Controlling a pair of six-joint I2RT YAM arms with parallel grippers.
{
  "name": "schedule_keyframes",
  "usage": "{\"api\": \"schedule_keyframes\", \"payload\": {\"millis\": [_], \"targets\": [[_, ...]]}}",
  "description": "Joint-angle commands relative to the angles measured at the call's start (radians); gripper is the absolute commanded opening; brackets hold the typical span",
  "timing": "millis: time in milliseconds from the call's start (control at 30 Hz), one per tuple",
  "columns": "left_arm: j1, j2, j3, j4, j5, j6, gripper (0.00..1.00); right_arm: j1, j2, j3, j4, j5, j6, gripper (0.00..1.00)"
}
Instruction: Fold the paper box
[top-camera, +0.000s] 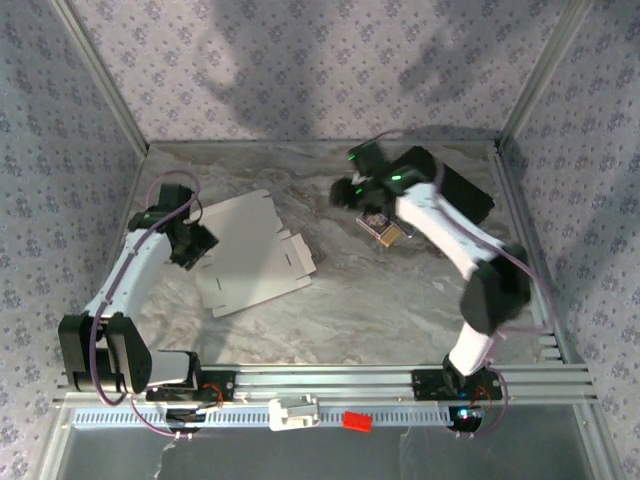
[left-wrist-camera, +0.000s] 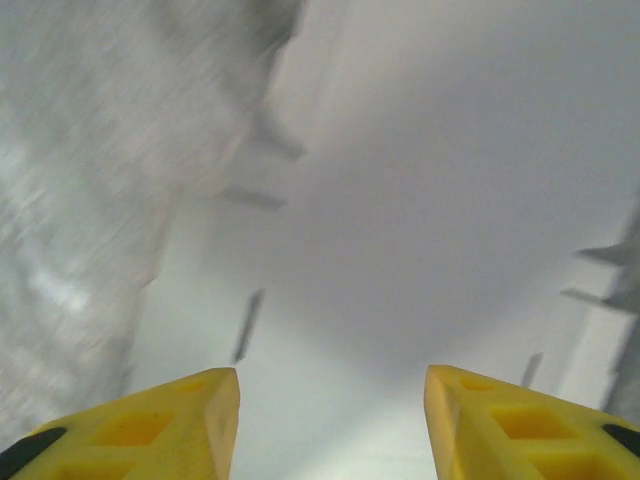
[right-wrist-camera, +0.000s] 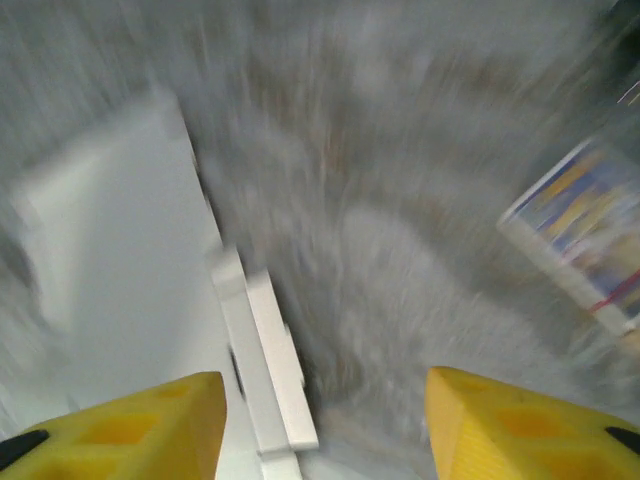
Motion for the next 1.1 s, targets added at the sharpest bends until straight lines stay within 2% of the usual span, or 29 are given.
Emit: {"api": "schedule_keyframes", "payload": {"millis": [0, 100, 167, 400, 733, 800, 900, 1067], "targets": [[0.028, -0.033, -0.029, -0.084, 0.073, -0.005, 0.49, 0.028, 0.116, 0.02, -0.074, -0.157, -0.085, 0.48], [0.023, -0.028, -0.069, -0.071, 0.085, -0.021, 0.48, 0.031, 0.222, 0.028, -0.019, -0.215, -0.129, 0.45], [0.02, -0.045, -0.091, -0.059, 0.088, -0.029, 0.49, 0.029, 0.273, 0.048, -0.013, -0.234, -0.15, 0.45], [0.021, -0.063, -0.114, -0.069, 0.096, -0.006, 0.5, 0.044, 0.415, 0.119, -0.007, -0.416, -0.149, 0.46], [0.021, -0.03, -0.136, -0.032, 0.126, 0.023, 0.49, 0.05, 0.451, 0.07, 0.044, -0.49, -0.129, 0.48], [0.022, -0.005, -0.128, -0.046, 0.084, 0.035, 0.47, 0.051, 0.458, 0.071, 0.044, -0.512, -0.129, 0.48], [0.054, 0.012, -0.111, -0.069, 0.006, 0.072, 0.46, 0.045, 0.454, 0.06, 0.052, -0.526, -0.121, 0.48], [0.131, 0.055, -0.125, -0.047, 0.0, 0.109, 0.5, 0.035, 0.465, 0.065, 0.064, -0.565, -0.106, 0.48]]}}
